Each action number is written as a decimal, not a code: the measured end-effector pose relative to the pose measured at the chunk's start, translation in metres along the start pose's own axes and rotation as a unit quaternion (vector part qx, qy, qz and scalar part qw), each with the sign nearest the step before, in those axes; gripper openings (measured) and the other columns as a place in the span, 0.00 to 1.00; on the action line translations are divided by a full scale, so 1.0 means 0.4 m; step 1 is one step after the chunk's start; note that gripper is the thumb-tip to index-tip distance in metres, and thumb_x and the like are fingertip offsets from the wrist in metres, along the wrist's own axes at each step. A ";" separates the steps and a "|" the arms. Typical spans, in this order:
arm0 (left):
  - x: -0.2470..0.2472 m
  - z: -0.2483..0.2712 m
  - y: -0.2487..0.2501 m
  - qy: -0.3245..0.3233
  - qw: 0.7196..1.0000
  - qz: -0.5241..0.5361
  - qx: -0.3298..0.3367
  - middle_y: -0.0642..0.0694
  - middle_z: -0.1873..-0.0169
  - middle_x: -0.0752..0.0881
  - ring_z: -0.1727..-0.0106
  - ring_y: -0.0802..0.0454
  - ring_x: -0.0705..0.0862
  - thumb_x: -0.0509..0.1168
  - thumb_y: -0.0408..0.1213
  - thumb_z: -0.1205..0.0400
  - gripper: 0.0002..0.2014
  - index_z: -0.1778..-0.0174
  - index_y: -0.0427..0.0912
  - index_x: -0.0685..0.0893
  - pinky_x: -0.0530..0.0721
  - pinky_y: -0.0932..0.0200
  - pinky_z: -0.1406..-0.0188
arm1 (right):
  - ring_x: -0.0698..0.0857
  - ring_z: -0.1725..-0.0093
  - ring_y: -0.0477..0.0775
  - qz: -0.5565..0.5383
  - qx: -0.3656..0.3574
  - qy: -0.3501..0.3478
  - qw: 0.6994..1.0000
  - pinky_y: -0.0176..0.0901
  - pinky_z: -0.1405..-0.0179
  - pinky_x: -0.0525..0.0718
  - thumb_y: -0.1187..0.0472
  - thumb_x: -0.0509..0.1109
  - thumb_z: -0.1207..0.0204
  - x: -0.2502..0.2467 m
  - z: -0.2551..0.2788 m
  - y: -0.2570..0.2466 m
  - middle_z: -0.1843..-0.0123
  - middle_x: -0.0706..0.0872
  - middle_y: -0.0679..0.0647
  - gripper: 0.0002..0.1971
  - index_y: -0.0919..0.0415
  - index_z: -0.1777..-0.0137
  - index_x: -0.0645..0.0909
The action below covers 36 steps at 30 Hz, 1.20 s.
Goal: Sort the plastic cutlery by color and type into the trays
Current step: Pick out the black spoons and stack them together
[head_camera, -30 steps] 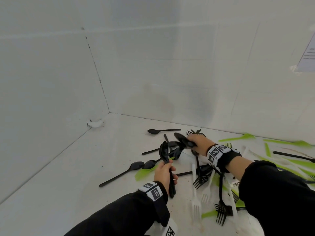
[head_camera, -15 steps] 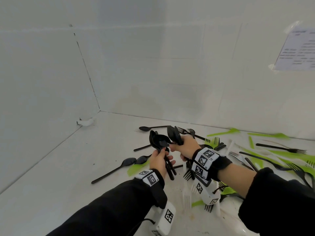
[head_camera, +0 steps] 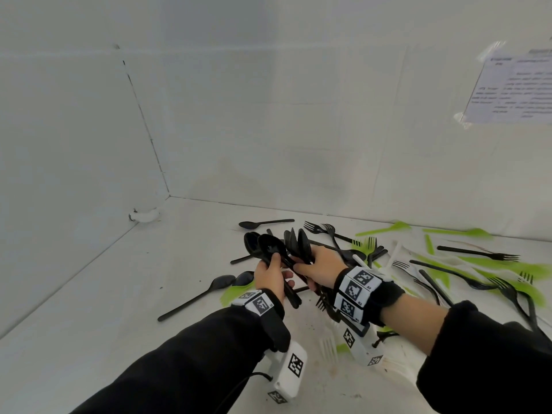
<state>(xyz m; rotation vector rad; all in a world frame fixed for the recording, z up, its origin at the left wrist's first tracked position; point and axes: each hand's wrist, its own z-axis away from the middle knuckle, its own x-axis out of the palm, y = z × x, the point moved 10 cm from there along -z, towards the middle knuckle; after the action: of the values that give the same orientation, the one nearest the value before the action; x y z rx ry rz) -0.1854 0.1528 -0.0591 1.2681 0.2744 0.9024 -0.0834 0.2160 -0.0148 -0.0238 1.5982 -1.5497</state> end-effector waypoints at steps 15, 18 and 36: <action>0.000 0.006 -0.012 -0.037 0.999 -0.013 0.005 0.43 0.64 0.80 0.81 0.58 0.71 0.59 0.34 0.15 0.05 0.47 0.37 0.76 0.73 0.63 0.81 | 0.79 0.82 0.41 -0.035 -0.021 0.004 0.999 0.33 0.74 0.80 0.62 0.66 0.21 0.013 -0.004 0.023 0.73 0.82 0.52 0.08 0.56 0.44 0.80; -0.008 0.001 -0.006 -0.031 0.999 -0.034 0.026 0.43 0.66 0.81 0.80 0.56 0.72 0.61 0.33 0.16 0.05 0.47 0.36 0.77 0.74 0.61 0.79 | 0.79 0.81 0.39 -0.029 -0.032 -0.005 0.999 0.32 0.71 0.81 0.60 0.66 0.21 0.022 -0.003 0.020 0.74 0.82 0.49 0.10 0.57 0.42 0.80; -0.028 -0.011 0.000 -0.021 0.997 -0.066 0.042 0.44 0.64 0.85 0.71 0.54 0.80 0.65 0.36 0.18 0.04 0.55 0.41 0.82 0.80 0.60 0.71 | 0.84 0.59 0.46 -0.058 -0.040 0.071 0.995 0.41 0.50 0.83 0.60 0.74 0.28 -0.001 -0.007 0.015 0.58 0.86 0.49 0.09 0.57 0.50 0.83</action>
<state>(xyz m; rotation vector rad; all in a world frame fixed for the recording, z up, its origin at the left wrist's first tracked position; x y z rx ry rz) -0.1953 0.1479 -0.0638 1.3290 0.3616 0.7571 -0.0818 0.2198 -0.0199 -0.0532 1.7972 -1.6059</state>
